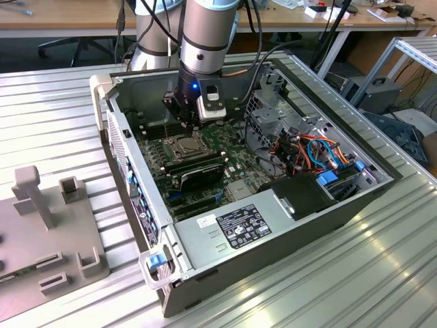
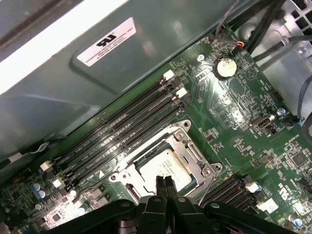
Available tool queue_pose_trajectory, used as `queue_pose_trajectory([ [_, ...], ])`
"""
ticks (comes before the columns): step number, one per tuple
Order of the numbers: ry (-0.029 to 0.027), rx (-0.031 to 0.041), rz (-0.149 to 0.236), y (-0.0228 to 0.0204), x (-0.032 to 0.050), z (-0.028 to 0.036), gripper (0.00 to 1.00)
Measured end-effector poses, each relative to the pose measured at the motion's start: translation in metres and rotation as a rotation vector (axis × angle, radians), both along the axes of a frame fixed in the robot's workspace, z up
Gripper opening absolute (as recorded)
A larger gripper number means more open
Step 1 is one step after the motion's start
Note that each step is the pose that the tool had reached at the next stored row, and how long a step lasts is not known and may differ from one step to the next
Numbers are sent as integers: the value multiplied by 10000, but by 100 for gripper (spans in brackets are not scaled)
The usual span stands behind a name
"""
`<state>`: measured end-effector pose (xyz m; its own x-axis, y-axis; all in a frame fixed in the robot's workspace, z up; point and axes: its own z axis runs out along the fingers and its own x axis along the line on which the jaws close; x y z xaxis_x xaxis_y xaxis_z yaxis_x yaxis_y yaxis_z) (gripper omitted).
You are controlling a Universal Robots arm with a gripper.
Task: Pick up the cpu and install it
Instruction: 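Install the first cpu locking lever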
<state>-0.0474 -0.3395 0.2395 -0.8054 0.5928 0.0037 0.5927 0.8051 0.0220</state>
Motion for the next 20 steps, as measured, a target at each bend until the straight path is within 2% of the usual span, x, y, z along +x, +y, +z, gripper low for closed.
queue_pose_trajectory([
  [7,0,0,67,0,0,0,11],
  [9,0,0,519,0,0,0,11],
  [12,0,0,992,0,0,0,11],
  [20,0,0,1175,0,0,0,11],
])
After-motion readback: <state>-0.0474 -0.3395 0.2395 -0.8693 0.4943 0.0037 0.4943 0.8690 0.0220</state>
